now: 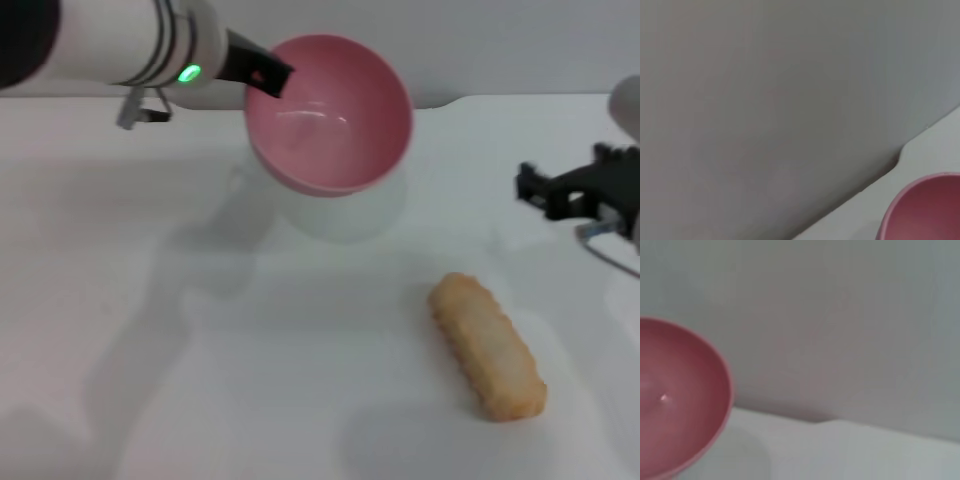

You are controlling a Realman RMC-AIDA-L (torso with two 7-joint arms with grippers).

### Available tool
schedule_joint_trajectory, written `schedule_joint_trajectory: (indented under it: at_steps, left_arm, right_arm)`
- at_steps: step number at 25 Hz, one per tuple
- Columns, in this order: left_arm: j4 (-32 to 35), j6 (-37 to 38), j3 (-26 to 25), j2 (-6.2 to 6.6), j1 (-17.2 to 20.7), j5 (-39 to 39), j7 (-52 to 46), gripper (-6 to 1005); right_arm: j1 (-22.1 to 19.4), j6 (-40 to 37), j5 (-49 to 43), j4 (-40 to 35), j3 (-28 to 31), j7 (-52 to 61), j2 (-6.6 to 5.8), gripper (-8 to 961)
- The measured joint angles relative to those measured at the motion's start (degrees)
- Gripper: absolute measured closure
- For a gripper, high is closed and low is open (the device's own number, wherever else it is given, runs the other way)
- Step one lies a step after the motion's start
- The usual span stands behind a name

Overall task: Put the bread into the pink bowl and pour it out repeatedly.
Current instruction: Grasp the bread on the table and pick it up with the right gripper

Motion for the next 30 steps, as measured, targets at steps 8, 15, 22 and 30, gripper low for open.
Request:
schedule_joint_trajectory:
  at_steps: [8, 15, 22, 30]
  left_arm:
    - [-4.70, -2.45, -5.95, 0.11, 0.08, -0.51, 1.01, 953]
    - [-6.28, -2.49, -6.11, 0.14, -0.04, 0.43, 0.61, 953]
    - [-6.64, -2.17, -6.00, 0.14, -0.18, 1.53, 0.95, 953]
    - [-6.74, -1.97, -5.79, 0.13, -0.37, 1.57, 1.85, 953]
  right_arm:
    - [3.10, 4.03, 11.66, 1.96, -0.23, 0.54, -0.33, 195]
    - [5.12, 5.20, 15.76, 7.13, -1.18, 2.68, -0.24, 194]
    - [8.28, 4.75, 15.94, 11.75, -4.09, 6.59, -0.23, 194]
    - [9.52, 3.17, 15.55, 13.98, -4.63, 7.03, -0.32, 193]
